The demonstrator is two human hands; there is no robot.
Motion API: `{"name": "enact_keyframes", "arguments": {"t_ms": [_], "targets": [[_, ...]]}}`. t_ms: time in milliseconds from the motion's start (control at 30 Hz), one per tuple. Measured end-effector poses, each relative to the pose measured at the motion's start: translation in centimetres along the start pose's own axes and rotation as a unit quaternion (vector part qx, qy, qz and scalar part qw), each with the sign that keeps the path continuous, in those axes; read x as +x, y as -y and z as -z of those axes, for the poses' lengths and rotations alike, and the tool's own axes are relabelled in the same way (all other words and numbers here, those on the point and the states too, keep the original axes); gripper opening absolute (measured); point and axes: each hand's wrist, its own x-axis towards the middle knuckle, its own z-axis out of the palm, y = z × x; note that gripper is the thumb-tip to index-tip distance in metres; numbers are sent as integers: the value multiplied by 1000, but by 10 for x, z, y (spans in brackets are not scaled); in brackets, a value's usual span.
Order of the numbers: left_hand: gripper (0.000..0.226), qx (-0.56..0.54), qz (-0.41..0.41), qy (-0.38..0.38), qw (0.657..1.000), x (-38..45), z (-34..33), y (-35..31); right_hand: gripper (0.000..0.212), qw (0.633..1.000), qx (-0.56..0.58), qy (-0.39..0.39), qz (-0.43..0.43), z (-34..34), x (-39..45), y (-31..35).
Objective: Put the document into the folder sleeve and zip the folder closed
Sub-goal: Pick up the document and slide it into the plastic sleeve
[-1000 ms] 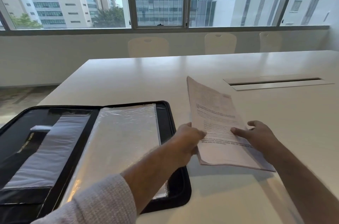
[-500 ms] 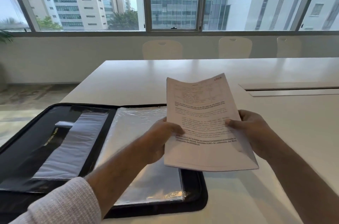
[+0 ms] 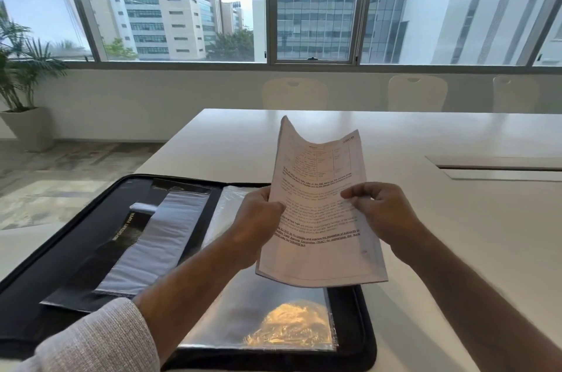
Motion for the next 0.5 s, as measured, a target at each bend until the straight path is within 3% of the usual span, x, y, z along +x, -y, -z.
{"name": "enact_keyframes", "arguments": {"t_ms": [200,367,500], "targets": [[39,79,-65,-24,994,2,3,-10,29,990,-119,45,54,-30,8,26],[24,138,-111,-51,983,6,6,-15,42,986,-142,45,79,-46,16,43],[40,186,-142,-62,970,13,7,-15,52,988,-125,48,81,-58,23,50]]}}
